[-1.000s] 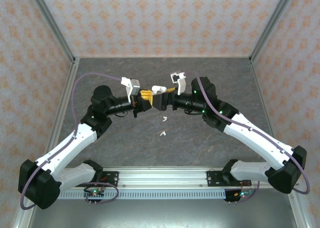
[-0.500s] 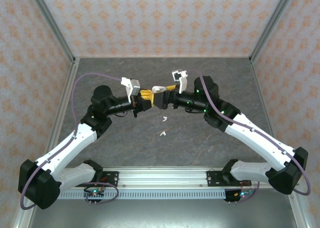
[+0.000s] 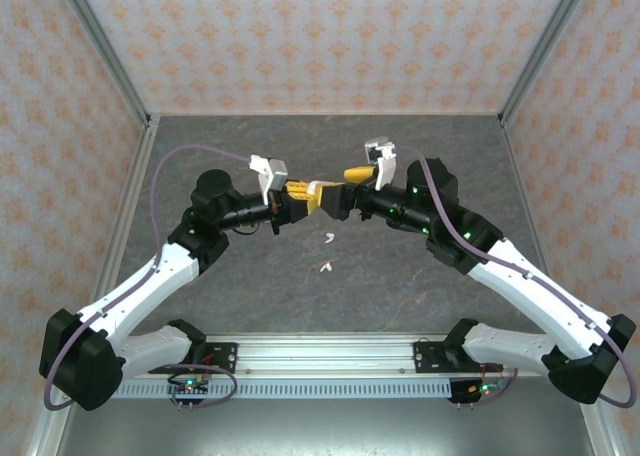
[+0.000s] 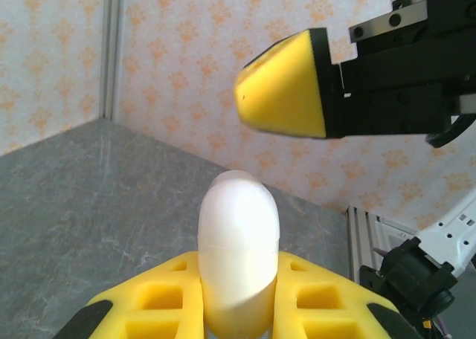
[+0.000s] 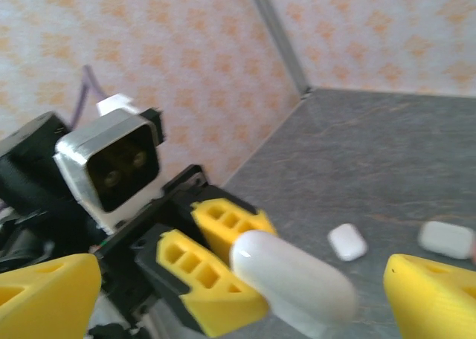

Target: Insert the wireless bluetooth earbuds into the charging case

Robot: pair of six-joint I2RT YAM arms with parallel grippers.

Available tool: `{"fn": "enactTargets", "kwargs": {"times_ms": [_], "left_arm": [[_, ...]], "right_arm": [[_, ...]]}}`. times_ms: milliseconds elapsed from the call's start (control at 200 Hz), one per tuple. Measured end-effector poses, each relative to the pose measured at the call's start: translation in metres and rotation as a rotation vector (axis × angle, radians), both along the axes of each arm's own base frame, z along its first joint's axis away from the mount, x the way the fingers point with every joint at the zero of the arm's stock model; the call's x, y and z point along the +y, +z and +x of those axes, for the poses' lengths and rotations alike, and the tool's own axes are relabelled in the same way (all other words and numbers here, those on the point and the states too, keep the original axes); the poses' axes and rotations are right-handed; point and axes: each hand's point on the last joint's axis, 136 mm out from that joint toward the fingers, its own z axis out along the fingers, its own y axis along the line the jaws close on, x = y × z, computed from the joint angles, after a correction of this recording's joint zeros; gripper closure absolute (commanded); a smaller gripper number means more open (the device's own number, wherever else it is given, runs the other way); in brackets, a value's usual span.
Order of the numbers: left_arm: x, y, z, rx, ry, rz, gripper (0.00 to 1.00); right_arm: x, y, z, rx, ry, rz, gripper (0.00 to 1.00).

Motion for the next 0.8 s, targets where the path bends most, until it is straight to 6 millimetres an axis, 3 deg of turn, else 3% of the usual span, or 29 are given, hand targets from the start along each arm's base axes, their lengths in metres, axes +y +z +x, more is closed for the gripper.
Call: {"fn": "enactTargets", "kwargs": {"times_ms": [110, 350, 525, 656, 801], "left_arm": [[0.002, 0.000, 0.005, -0.001, 0.029, 0.001, 1.00], [0.011, 0.001, 0.026, 0.008, 0.160, -0.026, 1.00], [0.009, -0.021, 0.056, 0.096, 0.241, -0.010, 1.00], [-0.005, -0.036, 0.086, 0.205, 0.263, 0.013, 1.00], [-0.033, -0.054, 0.119, 0.368, 0.265, 0.007, 1.00]], "right_arm": [[-0.024, -0.002, 0.014, -0.009, -0.144, -0.045, 0.01], [-0.112, -0.008, 0.050, 0.010, -0.523, -0.107, 0.01], [-0.166, -0.034, 0.064, 0.094, -0.725, -0.200, 0.01], [-0.191, -0.048, 0.067, 0.144, -0.802, -0.246, 0.01], [-0.202, -0.054, 0.068, 0.161, -0.832, -0.259, 0.01]]}}
